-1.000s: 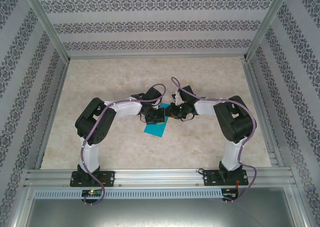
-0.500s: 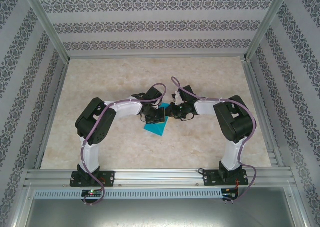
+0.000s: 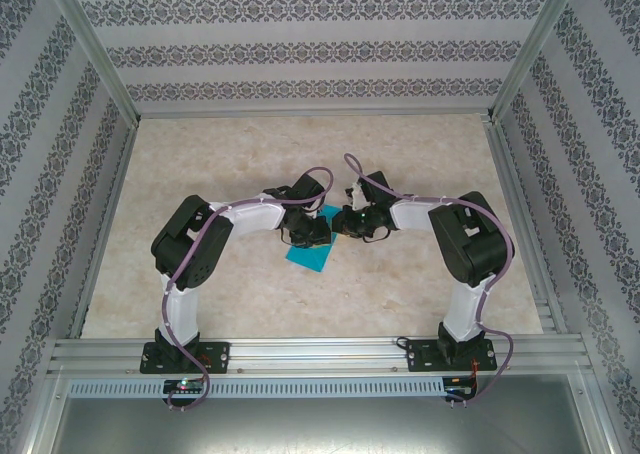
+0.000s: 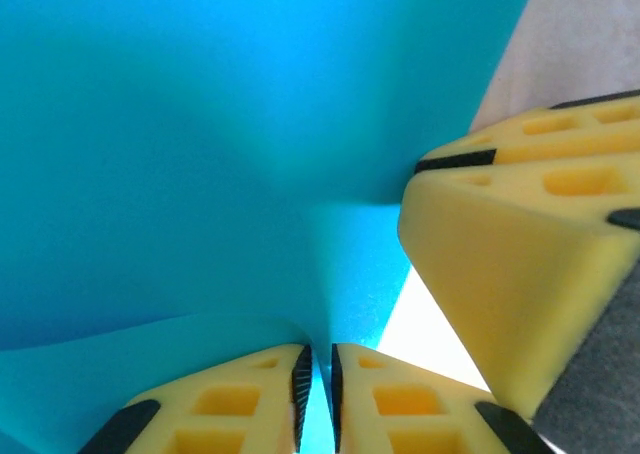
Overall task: Fold a paper plane with a square sheet of paper (pick it up from the middle)
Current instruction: Fold the triangle a second time at the center of the table.
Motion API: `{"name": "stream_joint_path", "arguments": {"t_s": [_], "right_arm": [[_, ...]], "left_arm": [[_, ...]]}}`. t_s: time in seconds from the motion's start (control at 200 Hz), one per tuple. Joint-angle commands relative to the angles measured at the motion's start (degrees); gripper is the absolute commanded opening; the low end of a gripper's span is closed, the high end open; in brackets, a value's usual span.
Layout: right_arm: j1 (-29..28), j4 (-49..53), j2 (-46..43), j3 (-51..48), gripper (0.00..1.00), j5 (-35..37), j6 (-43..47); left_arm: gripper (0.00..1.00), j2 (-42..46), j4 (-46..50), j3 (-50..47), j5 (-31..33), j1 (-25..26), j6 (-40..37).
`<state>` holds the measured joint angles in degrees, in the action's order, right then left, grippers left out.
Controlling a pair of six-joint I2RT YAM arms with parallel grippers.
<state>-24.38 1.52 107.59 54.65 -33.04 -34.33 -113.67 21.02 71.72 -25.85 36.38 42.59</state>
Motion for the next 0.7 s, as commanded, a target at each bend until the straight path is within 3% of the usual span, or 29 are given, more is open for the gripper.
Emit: {"name": "stream_joint_path", "arguments": {"t_s": [0.0, 0.195, 0.694], "right_arm": [[-0.23, 2.78, -0.34, -1.65, 0.17, 0.64, 0.05], [0.46, 2.80, -2.06, -1.65, 0.17, -0.19, -0.44], [4.82, 3.76, -8.39, -5.48, 0.17, -2.92, -0.28]], "left_arm": [[0.25, -1.97, -1.75, -0.22, 0.06, 0.94, -1.19], [0.37, -1.82, -4.24, -1.27, -1.36, 0.97, -0.91], [0.40, 0.82, -10.51, -4.89, -2.63, 0.97, -0.24]]}}
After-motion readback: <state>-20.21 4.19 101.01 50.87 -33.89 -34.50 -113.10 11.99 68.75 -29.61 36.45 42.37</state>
